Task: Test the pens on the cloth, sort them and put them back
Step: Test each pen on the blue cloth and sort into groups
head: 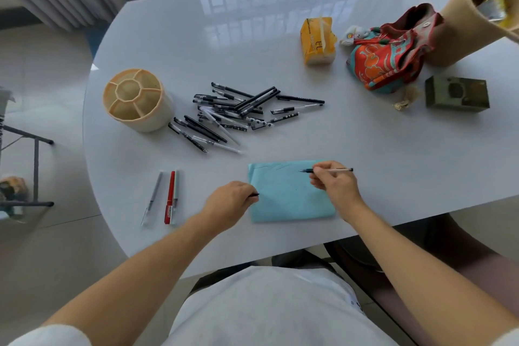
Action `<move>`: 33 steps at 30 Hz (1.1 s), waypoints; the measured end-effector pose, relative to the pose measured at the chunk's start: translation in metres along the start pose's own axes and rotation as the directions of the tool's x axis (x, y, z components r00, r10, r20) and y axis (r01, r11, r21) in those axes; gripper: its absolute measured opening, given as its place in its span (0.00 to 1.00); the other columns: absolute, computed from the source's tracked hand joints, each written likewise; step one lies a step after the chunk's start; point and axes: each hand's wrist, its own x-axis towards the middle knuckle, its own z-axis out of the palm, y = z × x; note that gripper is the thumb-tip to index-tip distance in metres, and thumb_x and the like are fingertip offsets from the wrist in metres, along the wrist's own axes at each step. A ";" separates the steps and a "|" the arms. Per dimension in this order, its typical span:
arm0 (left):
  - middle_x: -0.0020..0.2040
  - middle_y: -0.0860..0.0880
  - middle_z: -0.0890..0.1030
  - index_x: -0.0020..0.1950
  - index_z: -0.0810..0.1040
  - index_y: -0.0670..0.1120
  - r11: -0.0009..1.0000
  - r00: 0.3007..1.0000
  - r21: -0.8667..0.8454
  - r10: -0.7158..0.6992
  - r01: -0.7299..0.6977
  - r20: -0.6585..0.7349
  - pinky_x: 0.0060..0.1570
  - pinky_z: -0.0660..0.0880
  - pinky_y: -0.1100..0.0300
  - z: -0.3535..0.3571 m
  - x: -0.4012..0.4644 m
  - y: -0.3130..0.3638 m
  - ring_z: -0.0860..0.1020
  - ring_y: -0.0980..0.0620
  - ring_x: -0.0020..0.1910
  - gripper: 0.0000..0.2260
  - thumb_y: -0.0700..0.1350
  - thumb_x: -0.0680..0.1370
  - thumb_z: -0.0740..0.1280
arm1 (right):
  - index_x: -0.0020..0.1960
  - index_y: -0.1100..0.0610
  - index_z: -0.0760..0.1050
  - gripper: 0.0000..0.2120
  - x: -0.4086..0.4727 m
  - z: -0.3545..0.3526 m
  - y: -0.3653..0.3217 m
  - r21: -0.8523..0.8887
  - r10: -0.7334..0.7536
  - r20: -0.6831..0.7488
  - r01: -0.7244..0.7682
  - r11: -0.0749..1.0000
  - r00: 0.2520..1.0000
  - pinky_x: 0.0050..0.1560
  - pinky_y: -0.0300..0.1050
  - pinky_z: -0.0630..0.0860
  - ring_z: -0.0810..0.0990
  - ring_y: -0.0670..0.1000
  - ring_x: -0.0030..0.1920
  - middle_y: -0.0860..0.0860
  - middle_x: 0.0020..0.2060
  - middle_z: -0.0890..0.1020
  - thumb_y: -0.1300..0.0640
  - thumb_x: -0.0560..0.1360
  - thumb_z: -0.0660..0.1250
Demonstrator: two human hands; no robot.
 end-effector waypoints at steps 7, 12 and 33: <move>0.65 0.48 0.79 0.53 0.81 0.41 0.984 0.984 0.009 0.179 -0.179 0.013 0.63 0.72 0.53 0.013 0.015 0.008 0.72 0.50 0.70 0.10 0.46 0.83 0.63 | 0.48 0.51 0.84 0.07 -0.001 0.044 0.005 -0.329 -0.219 0.014 0.211 0.920 0.976 0.41 0.28 0.75 0.82 0.35 0.38 0.39 0.38 0.84 0.61 0.76 0.70; 0.70 0.54 0.75 0.56 0.81 0.44 0.990 0.990 0.011 0.137 -0.137 0.024 0.67 0.70 0.57 0.020 0.014 0.002 0.65 0.55 0.76 0.11 0.48 0.84 0.61 | 0.46 0.52 0.81 0.06 0.000 0.041 0.006 -0.409 -0.293 -0.006 0.266 0.873 0.956 0.38 0.34 0.74 0.80 0.45 0.36 0.45 0.36 0.83 0.62 0.76 0.68; 0.34 0.52 0.82 0.50 0.83 0.46 0.961 0.996 -0.275 -0.035 0.010 -0.083 0.41 0.77 0.58 0.004 0.006 0.031 0.81 0.56 0.33 0.05 0.46 0.80 0.69 | 0.46 0.63 0.80 0.03 -0.050 0.046 -0.022 0.035 -0.089 0.326 0.083 0.996 0.941 0.45 0.57 0.84 0.83 0.56 0.34 0.60 0.36 0.85 0.66 0.76 0.67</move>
